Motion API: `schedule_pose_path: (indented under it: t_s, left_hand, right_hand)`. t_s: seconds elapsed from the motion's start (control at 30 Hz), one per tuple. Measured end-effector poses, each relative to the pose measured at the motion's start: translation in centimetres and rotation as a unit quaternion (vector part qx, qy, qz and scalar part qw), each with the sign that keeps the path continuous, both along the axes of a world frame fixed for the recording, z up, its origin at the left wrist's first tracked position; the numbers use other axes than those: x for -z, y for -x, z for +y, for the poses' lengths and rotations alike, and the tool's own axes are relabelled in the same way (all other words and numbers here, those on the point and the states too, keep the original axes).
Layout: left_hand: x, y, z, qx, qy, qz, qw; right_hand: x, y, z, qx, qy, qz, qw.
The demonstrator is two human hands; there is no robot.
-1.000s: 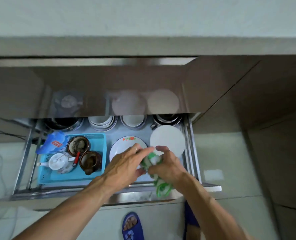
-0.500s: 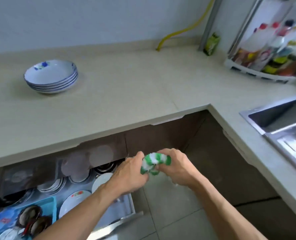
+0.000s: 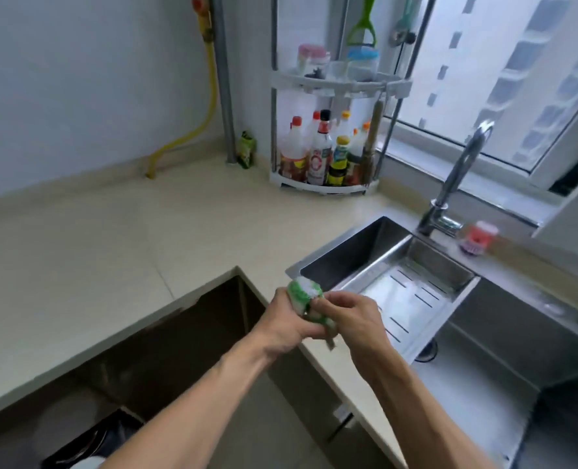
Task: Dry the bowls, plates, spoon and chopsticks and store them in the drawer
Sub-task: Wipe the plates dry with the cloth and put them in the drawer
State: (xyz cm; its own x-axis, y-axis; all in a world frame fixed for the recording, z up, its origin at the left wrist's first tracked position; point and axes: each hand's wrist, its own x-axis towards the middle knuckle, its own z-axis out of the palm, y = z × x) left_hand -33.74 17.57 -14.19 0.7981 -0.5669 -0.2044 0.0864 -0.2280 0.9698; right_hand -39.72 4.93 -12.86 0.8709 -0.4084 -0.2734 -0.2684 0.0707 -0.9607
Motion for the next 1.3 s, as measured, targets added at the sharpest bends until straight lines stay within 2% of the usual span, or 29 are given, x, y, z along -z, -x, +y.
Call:
schedule_pose_path:
  t_s: [0.1, 0.2, 0.3, 0.33, 0.37, 0.43, 0.47, 0.57, 0.6, 0.7, 0.77, 0.8, 0.87, 0.93, 1.03, 1.13, 1.17, 1.2, 1.23, 1.27, 1.3]
  left_hand:
    - [0.1, -1.5, -3.9, 0.038, -0.029, -0.027, 0.999]
    - [0.3, -2.7, -7.2, 0.074, -0.091, -0.036, 0.992]
    - [0.8, -4.0, -10.5, 0.131, -0.183, -0.016, 0.974]
    - [0.9, -4.4, -11.5, 0.15, -0.21, -0.002, 0.966]
    - [0.7, -4.4, -12.9, 0.18, -0.236, 0.011, 0.955]
    - [0.5, -4.0, -15.2, 0.278, -0.278, 0.021, 0.919]
    - [0.3, -3.6, -16.1, 0.335, -0.291, 0.02, 0.896]
    - [0.4, -1.7, -19.3, 0.446, -0.31, -0.011, 0.84]
    - [0.6, -1.2, -20.2, 0.451, -0.318, -0.043, 0.833]
    - [1.5, 0.6, -22.7, 0.41, -0.354, -0.237, 0.806]
    - [1.8, 1.7, -24.0, 0.357, -0.371, -0.342, 0.786]
    - [1.8, 2.1, -24.6, 0.34, -0.377, -0.383, 0.772]
    - [1.9, 2.5, -25.9, 0.316, -0.374, -0.452, 0.745]
    - [2.3, 2.5, -27.2, 0.292, -0.344, -0.526, 0.721]
    - [3.0, 2.6, -28.8, 0.254, -0.278, -0.593, 0.712]
    - [3.0, 3.1, -30.6, 0.272, -0.387, -0.496, 0.728]
    - [3.4, 2.9, -31.4, 0.266, -0.421, -0.436, 0.749]
    - [3.5, 2.6, -31.8, 0.257, -0.441, -0.348, 0.786]
    - [3.9, 2.5, -32.6, 0.248, -0.434, -0.239, 0.832]
    - [4.3, 2.2, -33.2, 0.245, -0.404, -0.137, 0.871]
    - [4.6, 2.2, -33.6, 0.262, -0.371, -0.059, 0.889]
  right_hand:
    - [0.5, 0.1, -3.2, -0.014, 0.001, 0.029, 0.999]
    - [0.8, 0.3, -6.1, -0.037, 0.107, 0.087, 0.99]
    - [1.1, 1.4, -8.8, -0.05, 0.229, 0.09, 0.968]
    - [1.3, 2.0, -9.5, -0.065, 0.304, 0.083, 0.947]
    - [1.9, 2.6, -10.6, -0.085, 0.397, 0.08, 0.91]
    - [3.6, 3.6, -12.7, -0.15, 0.589, 0.077, 0.791]
    - [4.2, 3.7, -13.5, -0.161, 0.649, 0.061, 0.741]
    - [4.5, 4.3, -15.7, -0.106, 0.723, 0.016, 0.683]
    - [4.3, 4.4, -16.4, -0.102, 0.726, 0.018, 0.68]
    - [4.7, 4.7, -18.7, -0.123, 0.713, 0.074, 0.687]
    - [4.3, 4.8, -20.1, -0.13, 0.677, 0.141, 0.711]
    - [4.1, 4.9, -20.5, -0.109, 0.651, 0.166, 0.732]
    - [3.9, 5.2, -21.9, -0.118, 0.542, 0.237, 0.798]
    - [3.8, 5.4, -23.5, -0.111, 0.457, 0.247, 0.847]
    - [3.8, 5.4, -26.0, -0.139, 0.399, 0.239, 0.874]
    - [4.5, 5.9, -27.9, -0.136, 0.366, 0.22, 0.894]
    - [5.1, 6.4, -28.5, -0.114, 0.355, 0.201, 0.906]
    - [5.7, 6.8, -28.5, -0.095, 0.363, 0.18, 0.909]
    - [6.6, 7.5, -28.9, -0.089, 0.401, 0.158, 0.898]
    - [7.5, 8.0, -28.9, -0.099, 0.464, 0.128, 0.871]
    - [8.5, 8.6, -28.9, -0.113, 0.53, 0.095, 0.835]
